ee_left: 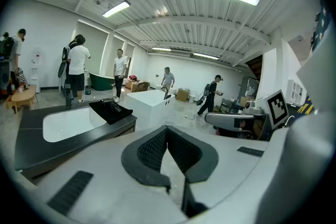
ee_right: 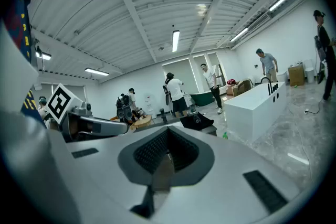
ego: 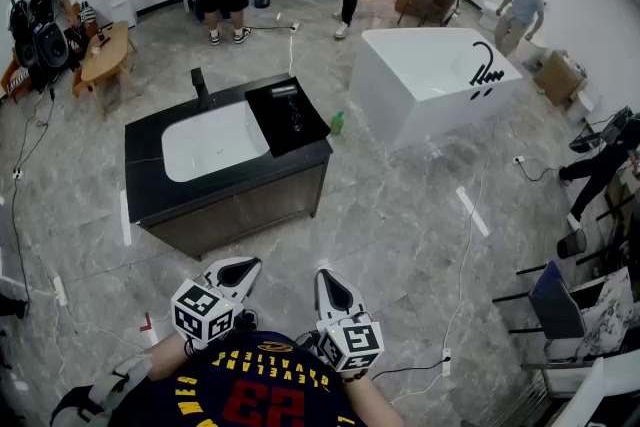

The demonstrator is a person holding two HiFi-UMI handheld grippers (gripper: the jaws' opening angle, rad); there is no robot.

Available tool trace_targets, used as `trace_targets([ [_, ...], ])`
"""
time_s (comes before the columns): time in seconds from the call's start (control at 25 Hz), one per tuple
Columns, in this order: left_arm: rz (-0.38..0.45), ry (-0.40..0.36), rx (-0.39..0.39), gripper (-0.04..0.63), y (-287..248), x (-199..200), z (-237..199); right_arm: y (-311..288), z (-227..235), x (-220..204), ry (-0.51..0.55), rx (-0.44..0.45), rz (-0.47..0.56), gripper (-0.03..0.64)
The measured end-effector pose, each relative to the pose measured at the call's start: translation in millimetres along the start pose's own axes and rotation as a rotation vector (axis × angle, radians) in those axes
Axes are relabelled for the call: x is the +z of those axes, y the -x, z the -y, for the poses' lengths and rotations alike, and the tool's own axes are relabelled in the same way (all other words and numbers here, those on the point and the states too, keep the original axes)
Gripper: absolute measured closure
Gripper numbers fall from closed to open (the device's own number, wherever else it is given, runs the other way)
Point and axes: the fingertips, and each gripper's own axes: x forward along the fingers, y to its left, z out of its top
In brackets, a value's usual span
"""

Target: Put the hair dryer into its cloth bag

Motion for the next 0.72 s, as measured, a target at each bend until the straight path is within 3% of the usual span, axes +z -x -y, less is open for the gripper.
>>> trace_targets([
  [0.52, 0.002, 0.010, 0.002, 0.592, -20, 1, 39, 33, 32, 4, -0.003, -0.006, -0.004, 0.624],
  [0.72, -0.011, 0.022, 0.025, 0.592, -24, -11, 53, 46, 47, -4, -0.088, 0.012, 0.023, 0.624],
])
